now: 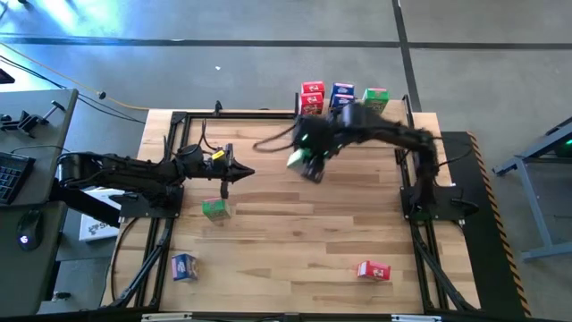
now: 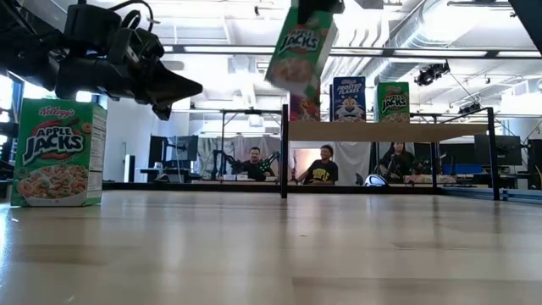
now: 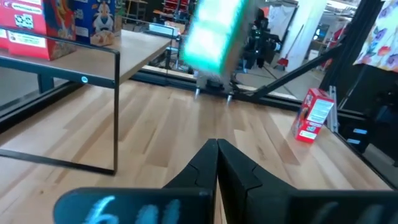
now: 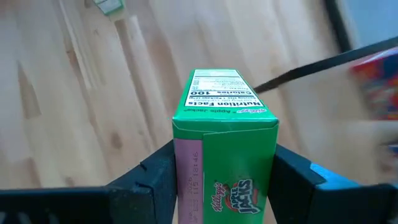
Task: Stack cereal on shelf
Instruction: Put the bottom green cereal box on the shelf and aligned with the other green cereal box
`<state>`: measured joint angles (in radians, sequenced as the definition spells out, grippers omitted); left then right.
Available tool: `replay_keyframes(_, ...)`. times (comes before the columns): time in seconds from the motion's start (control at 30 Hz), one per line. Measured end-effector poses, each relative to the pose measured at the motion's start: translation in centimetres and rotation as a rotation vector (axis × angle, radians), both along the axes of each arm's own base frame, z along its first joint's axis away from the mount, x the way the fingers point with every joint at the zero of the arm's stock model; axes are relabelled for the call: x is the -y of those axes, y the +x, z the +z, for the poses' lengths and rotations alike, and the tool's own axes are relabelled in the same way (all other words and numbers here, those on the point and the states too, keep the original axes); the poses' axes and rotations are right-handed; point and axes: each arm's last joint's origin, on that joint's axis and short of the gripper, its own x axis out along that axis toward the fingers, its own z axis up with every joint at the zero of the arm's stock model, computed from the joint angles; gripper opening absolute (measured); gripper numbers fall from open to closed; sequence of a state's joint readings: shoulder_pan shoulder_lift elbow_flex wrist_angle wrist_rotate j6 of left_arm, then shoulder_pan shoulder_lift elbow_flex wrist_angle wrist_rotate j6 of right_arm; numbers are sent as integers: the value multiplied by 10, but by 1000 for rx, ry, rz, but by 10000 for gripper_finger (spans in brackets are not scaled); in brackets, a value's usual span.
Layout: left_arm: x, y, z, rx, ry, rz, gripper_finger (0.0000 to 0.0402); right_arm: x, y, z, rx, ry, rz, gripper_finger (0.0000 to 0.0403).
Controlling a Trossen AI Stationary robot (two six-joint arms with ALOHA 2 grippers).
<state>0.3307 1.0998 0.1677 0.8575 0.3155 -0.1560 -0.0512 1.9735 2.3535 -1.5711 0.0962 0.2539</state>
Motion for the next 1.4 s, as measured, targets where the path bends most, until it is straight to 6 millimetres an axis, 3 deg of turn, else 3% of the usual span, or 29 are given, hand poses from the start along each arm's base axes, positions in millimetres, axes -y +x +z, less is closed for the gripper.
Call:
replay_keyframes(0.17,0,0,0,0,-9,0,0,27,-36,21,22,-67,45,181)
replay_keyframes(0.43,0,0,1,5,-23,12,0,48,-98,6,-102,-92,-5,181)
replay_keyframes(0.7,-4,7,16,64,69,9,0,77,-153,11,-121,-165,-65,181)
replay_keyframes(0.87,-6,13,27,88,121,5,0,106,-166,10,-191,-225,-29,180)
replay_keyframes(1.1,-14,18,38,110,156,17,0,137,-169,-2,-292,-230,33,180)
replay_keyframes(1.4,-24,17,44,125,178,58,0,148,-162,-12,-350,-228,62,181)
